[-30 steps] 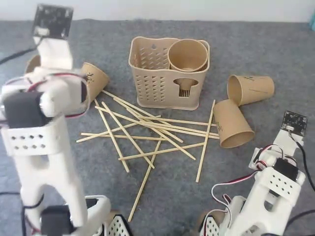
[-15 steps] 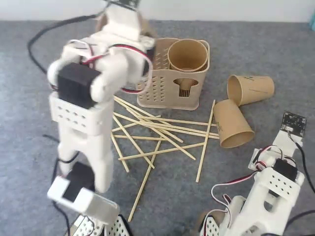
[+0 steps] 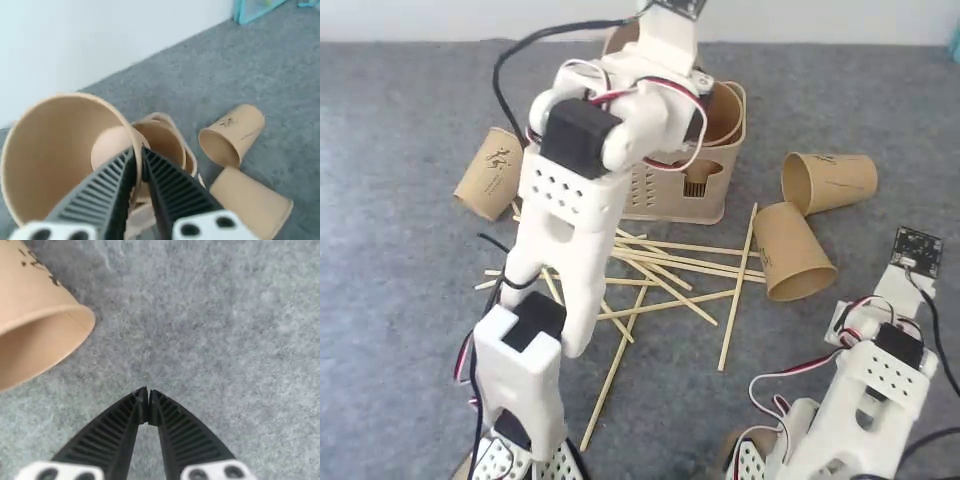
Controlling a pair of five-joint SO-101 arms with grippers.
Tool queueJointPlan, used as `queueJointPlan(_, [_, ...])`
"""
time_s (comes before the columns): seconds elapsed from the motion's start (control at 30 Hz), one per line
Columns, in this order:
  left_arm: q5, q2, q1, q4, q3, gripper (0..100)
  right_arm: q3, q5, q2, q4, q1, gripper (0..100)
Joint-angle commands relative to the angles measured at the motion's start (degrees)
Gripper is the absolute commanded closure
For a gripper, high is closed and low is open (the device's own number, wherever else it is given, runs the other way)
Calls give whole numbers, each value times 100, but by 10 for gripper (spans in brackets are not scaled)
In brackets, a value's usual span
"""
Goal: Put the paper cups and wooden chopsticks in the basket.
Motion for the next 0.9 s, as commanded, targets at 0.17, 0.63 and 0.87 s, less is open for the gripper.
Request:
queueJointPlan(0.17, [-229, 0, 440, -378, -189, 991, -18, -26, 40, -119, 13, 979])
queueJointPlan(0.63, [-958, 642, 281, -316, -145, 989, -18, -26, 31, -119, 22, 979])
queueJointPlan(0.87, [-1266, 633, 299, 149, -233, 829, -18, -26, 40, -127, 13, 979])
